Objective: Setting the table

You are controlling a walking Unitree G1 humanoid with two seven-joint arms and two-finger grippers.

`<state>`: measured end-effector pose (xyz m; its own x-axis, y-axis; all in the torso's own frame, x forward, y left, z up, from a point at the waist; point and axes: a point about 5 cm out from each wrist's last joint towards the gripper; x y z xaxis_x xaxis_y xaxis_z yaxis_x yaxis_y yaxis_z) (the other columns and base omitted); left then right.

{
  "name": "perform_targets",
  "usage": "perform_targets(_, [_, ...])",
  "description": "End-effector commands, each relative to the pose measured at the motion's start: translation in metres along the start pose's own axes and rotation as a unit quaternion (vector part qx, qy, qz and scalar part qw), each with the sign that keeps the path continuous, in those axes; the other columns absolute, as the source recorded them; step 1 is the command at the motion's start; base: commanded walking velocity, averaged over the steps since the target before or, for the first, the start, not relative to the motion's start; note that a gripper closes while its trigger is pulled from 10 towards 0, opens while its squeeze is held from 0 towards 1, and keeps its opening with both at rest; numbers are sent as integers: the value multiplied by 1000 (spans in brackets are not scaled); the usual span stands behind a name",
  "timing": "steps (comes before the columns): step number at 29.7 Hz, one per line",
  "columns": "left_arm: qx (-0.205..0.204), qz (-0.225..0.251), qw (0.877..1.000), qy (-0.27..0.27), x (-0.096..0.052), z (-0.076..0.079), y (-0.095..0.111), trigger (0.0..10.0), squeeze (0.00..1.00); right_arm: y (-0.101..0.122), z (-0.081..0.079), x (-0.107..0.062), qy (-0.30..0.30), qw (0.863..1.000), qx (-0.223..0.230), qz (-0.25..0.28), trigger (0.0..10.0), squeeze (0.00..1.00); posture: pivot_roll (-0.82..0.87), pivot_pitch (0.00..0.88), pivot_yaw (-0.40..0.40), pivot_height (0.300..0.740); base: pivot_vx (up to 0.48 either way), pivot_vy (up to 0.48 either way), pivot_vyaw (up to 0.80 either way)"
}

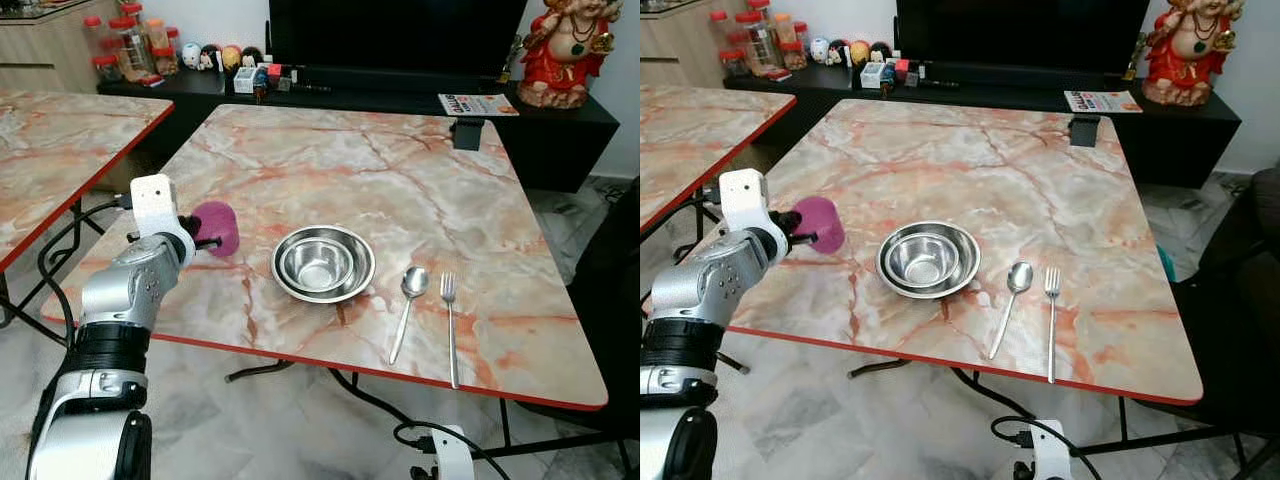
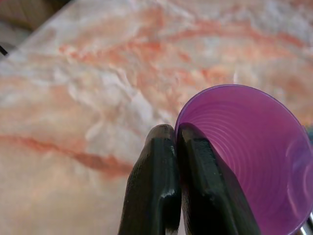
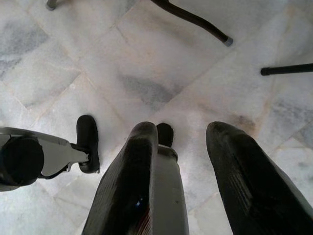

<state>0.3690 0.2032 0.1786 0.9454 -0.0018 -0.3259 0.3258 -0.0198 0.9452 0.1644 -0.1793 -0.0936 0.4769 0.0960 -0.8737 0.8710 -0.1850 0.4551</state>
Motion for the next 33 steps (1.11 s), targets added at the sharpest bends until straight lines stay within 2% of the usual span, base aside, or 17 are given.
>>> perform_targets(1, [17,-7,1000,-9,1,4,5,10000,0,0,1,0,-2,1000,9,4,10000,0,-38,0,3,740,0,0,0])
perform_targets(6, [-5,-23,999,-35,6,16,-1,10000,0,-2,1,0,-1,1000,6,1,10000,0,-41,0,7,740,0,0,0])
perform_targets(9, [-4,-28,999,-39,8,20,-2,10000,0,-3,1,0,-1,1000,6,0,10000,0,-46,0,10,740,0,0,0])
perform_targets(14, [2,-29,999,-34,11,21,1,10000,0,-4,0,0,-1,1000,6,-1,10000,0,-48,0,13,740,0,0,0])
perform_targets(20, [33,-38,999,4,18,18,7,10000,0,-4,-1,0,-2,1000,13,0,10000,0,-48,0,16,740,0,0,0])
perform_targets(25, [34,-39,999,4,21,20,9,10000,0,-3,-1,0,-2,1000,15,1,10000,0,-49,0,19,740,0,0,0])
perform_targets(28, [13,-47,999,-5,25,23,8,10000,0,-2,-2,0,-2,1000,20,4,10000,0,-52,0,26,740,0,0,0])
perform_targets(33, [14,-51,999,-6,28,24,6,10000,0,-2,-2,0,-3,1000,24,4,10000,0,-51,0,28,740,0,0,0])
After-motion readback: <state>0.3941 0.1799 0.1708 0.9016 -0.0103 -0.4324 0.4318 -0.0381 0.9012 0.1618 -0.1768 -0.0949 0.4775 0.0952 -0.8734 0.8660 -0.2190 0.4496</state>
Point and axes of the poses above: a point about 5 cm out from each wrist's last joint towards the gripper, its own x axis pointing out of the wrist towards the gripper, its own y axis along the axis of the wrist's last joint, z = x × y, and after that the axes turned 9 degrees about x, right-handed
